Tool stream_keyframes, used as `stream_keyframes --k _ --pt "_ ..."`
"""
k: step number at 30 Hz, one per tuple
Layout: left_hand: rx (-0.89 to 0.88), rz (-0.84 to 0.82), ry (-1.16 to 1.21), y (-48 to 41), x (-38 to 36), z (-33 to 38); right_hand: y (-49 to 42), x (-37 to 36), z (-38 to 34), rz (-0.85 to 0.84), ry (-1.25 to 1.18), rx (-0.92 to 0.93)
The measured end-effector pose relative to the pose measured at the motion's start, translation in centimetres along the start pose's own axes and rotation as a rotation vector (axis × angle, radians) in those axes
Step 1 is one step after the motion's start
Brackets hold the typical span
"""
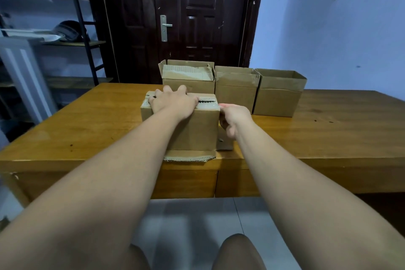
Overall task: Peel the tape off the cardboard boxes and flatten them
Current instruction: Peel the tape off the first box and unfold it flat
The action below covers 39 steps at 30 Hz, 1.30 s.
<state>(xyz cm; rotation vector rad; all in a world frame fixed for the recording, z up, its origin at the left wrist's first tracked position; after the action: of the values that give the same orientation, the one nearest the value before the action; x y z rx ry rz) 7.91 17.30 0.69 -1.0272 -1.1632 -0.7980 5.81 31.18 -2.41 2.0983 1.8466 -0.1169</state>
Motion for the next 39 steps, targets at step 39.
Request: stream_keyframes --k 39 --pt "-0.064 0.039 0.138 -0.5 -0.4 -0.5 -1.0 -0.8 -4.0 -0.034 0.569 0.243"
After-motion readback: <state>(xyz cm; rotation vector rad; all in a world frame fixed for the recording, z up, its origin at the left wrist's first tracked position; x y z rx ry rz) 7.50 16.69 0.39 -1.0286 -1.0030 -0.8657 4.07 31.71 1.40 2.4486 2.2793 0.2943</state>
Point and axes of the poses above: each hand's wrist, its own y-axis away from the middle knuckle, its own x-axis out of the back of the hand, z = x × y, the point moved 1 cm from there along -y, towards the middle knuckle, and after that the axes turned 10 degrees about -y, right-handed, at the moved point
